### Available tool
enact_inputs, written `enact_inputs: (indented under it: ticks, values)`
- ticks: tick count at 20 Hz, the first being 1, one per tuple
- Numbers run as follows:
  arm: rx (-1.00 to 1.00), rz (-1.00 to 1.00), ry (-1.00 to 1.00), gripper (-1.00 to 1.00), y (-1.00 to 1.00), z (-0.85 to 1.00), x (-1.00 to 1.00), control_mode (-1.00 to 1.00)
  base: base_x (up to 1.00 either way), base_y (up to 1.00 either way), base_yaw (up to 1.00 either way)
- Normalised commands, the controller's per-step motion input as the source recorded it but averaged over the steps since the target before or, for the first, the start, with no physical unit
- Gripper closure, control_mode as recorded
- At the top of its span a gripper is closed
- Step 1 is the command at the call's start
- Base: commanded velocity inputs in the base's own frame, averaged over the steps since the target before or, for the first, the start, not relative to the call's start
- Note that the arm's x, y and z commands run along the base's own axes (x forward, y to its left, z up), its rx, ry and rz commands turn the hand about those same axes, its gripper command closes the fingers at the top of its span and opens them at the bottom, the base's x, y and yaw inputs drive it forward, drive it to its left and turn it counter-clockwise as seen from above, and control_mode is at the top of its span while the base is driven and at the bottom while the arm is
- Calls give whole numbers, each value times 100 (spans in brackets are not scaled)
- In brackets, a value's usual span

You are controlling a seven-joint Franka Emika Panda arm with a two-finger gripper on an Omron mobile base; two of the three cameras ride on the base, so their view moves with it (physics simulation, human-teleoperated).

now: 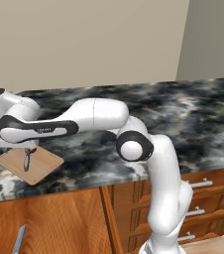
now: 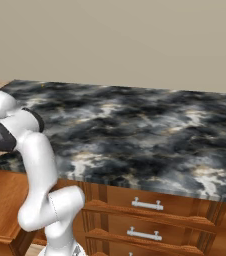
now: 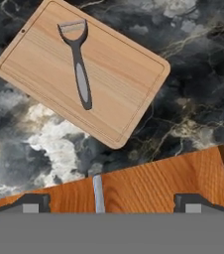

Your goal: Open the drawer on the left and place the cutting tools on the cutting board.

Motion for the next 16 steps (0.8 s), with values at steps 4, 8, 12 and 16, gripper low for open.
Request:
enact_inputs:
  ticks: [4, 8, 12, 16]
  values:
    - [0, 0, 0, -100, -65, 9, -100, -100, 0, 0, 0]
    - [0, 0, 0, -100, -71, 0, -100, -100, 0, 0, 0]
    - [0, 0, 6, -100, -56, -7, -80, -100, 0, 0, 0]
    - [0, 0, 13, -100, -18, -29, -33, -100, 0, 0, 0]
